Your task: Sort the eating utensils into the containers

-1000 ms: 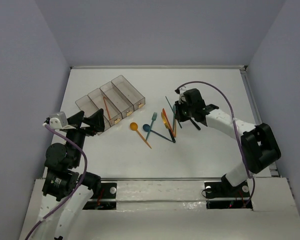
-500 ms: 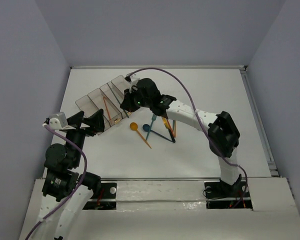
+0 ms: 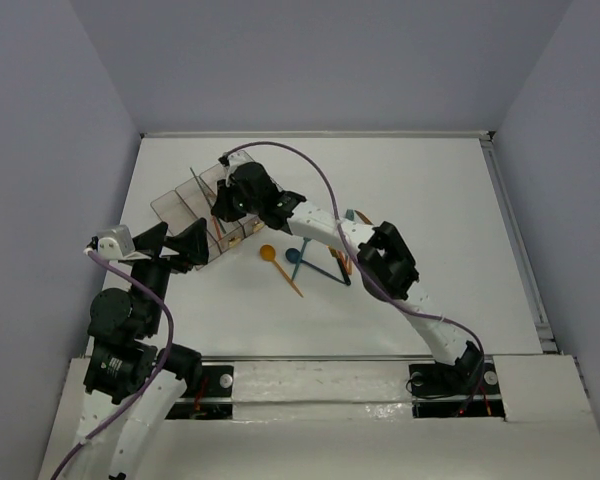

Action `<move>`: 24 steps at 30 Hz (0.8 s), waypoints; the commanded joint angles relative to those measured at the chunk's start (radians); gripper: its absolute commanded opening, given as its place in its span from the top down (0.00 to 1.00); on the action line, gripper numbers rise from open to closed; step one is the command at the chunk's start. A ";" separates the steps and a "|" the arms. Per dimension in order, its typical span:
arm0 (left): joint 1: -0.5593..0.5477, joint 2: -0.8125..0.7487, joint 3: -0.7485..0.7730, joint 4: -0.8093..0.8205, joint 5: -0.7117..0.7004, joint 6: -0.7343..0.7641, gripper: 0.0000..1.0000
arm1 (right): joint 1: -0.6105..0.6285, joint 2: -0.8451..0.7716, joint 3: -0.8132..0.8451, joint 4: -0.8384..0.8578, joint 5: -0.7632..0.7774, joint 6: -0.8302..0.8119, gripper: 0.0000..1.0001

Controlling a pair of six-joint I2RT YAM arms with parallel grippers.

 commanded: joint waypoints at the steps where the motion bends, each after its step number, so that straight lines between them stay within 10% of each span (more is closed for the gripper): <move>1: -0.005 0.001 -0.005 0.061 0.011 0.012 0.01 | 0.016 0.077 0.158 -0.019 0.037 -0.007 1.00; 9: -0.005 0.013 -0.005 0.066 0.010 0.015 0.01 | 0.016 0.145 0.215 -0.043 0.047 -0.026 0.94; 13: -0.005 0.021 -0.005 0.069 0.011 0.015 0.01 | 0.026 0.124 0.205 -0.043 0.039 -0.041 0.54; 16: -0.005 0.025 -0.005 0.069 0.011 0.015 0.01 | 0.026 0.079 0.202 -0.040 0.043 -0.064 0.44; 24: -0.005 0.033 -0.003 0.057 0.007 0.017 0.01 | 0.017 -0.252 -0.208 0.104 0.198 -0.090 0.71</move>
